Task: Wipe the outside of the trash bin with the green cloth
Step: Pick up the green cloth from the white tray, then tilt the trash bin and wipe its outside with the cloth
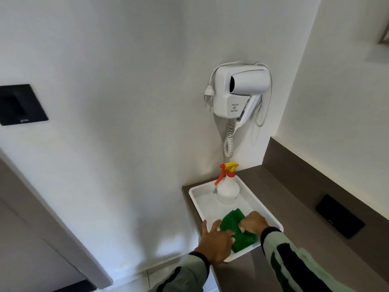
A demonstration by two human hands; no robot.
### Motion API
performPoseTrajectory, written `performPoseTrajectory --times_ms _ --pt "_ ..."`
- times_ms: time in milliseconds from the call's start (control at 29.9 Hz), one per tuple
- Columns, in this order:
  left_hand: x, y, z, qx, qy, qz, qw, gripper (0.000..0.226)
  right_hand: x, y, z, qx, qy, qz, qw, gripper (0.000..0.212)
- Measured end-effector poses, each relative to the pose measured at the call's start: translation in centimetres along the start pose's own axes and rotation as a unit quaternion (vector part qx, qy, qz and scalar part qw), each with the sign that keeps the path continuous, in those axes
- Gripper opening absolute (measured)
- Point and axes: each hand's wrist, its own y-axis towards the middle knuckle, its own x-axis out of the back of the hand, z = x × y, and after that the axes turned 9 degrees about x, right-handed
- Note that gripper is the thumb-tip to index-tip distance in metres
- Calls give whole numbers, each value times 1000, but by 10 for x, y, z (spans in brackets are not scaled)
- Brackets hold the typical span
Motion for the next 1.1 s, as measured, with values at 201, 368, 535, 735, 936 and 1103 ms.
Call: performPoseTrajectory --times_ms 201,368,535,735,936,1103 --pt "42 -22 55 112 -382 -244 884 55 -5 -30 53 67 287 -59 954 23" --pt "63 -59 112 118 -776 55 618 57 -50 -57 102 97 457 25 884 31" --pt "36 -111 164 234 -748 -40 620 64 -134 -84 121 153 217 -55 962 49" --pt "-32 -148 159 289 -639 -40 712 31 -251 -108 79 26 467 119 876 52" --pt "-139 -138 155 297 -639 94 703 56 -341 -87 -47 -173 616 67 766 37" --pt "-307 -103 220 301 -312 -25 901 35 -440 -27 -191 -265 533 -35 803 29"
